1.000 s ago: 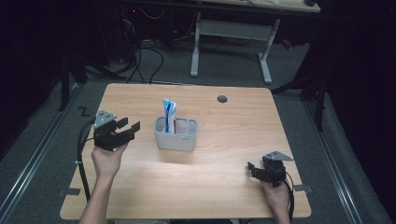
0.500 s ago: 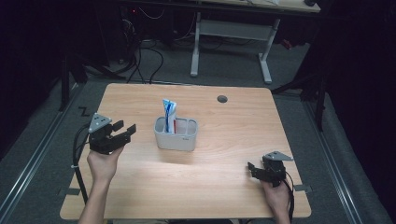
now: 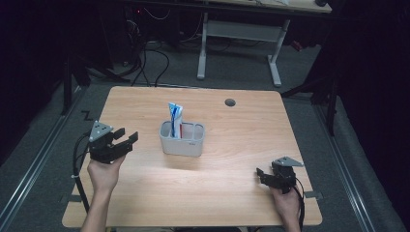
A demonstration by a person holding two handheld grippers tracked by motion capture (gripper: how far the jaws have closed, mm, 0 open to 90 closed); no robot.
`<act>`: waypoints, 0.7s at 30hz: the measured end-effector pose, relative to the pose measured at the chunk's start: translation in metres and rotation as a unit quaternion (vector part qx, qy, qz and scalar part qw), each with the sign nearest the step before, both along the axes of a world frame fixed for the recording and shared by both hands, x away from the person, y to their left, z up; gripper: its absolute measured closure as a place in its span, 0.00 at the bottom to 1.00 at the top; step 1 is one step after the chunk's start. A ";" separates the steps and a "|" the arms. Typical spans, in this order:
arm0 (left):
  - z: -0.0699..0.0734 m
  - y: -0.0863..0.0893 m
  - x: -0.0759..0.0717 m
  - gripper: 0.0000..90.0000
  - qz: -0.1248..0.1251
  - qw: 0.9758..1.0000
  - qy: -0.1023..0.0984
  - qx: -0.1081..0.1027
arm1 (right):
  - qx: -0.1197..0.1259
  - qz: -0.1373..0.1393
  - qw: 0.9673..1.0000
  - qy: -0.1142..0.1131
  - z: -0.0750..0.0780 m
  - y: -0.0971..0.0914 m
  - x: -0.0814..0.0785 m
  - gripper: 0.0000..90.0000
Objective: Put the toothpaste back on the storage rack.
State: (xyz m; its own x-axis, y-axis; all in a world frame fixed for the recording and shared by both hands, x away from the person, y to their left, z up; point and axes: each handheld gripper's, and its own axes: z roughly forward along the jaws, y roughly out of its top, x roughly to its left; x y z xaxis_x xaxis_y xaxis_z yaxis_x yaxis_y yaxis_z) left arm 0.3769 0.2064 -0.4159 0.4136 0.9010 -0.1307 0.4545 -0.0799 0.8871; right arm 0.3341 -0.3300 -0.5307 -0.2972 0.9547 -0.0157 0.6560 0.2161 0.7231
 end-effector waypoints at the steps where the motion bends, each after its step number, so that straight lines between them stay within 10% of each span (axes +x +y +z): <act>1: -0.001 0.000 0.000 0.51 0.000 1.000 0.000 0.000 | 0.000 0.000 1.000 0.000 0.000 0.000 0.000 0.33; 21: -0.017 0.004 -0.009 0.50 0.007 1.000 0.016 0.009 | 0.000 0.000 1.000 0.000 0.000 0.000 0.000 0.33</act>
